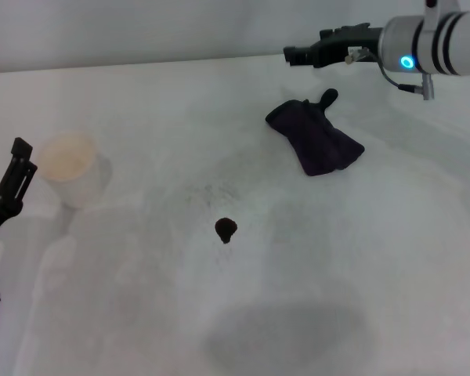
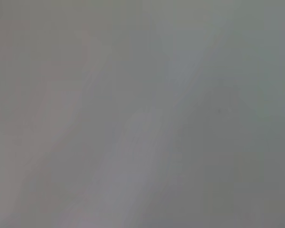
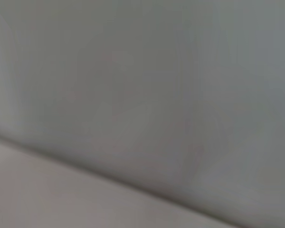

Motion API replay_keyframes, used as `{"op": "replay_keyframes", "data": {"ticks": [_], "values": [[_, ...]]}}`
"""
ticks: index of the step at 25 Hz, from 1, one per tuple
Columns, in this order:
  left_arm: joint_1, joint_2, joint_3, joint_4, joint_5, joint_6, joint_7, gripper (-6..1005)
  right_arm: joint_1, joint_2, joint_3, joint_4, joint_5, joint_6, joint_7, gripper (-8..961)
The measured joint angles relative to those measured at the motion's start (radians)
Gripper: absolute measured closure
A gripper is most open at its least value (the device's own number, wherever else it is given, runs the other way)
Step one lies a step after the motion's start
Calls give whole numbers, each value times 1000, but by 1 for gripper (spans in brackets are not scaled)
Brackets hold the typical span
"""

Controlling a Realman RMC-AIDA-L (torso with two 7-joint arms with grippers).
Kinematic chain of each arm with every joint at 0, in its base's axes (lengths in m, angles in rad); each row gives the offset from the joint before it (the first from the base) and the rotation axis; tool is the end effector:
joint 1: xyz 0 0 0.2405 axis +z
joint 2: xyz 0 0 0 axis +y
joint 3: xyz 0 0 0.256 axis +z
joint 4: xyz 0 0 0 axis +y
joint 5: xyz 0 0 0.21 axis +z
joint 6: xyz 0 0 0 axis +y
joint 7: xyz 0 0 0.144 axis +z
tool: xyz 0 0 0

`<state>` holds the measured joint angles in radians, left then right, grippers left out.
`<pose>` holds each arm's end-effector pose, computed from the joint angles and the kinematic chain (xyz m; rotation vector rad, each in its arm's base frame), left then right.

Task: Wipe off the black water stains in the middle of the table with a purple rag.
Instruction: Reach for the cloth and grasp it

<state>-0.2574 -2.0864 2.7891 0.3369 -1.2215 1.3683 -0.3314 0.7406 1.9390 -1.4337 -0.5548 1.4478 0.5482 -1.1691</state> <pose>-0.3152 0.2561 -0.0509 -1.5581 -0.8027 -1.0281 0.2421 0.4600 -0.0027 -2.1828 0.9042 0.2619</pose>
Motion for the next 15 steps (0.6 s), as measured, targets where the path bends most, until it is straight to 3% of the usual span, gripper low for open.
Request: {"op": "replay_keyframes", "data": {"ticks": [2, 7, 11, 15], "values": [[-3, 1, 0, -1, -5, 1, -11, 112, 19, 0, 2, -31, -197, 27, 137, 128], [-5, 1, -7, -14, -6, 2, -20, 113, 16, 35, 10, -168, -572, 105, 364, 129], [-7, 2, -20, -17, -18, -3, -20, 113, 14, 68, 57, -239, -739, 238, 439, 128], [-15, 5, -24, -22, -19, -6, -19, 113, 13, 73, 66, -265, -786, 348, 444, 129]]}}
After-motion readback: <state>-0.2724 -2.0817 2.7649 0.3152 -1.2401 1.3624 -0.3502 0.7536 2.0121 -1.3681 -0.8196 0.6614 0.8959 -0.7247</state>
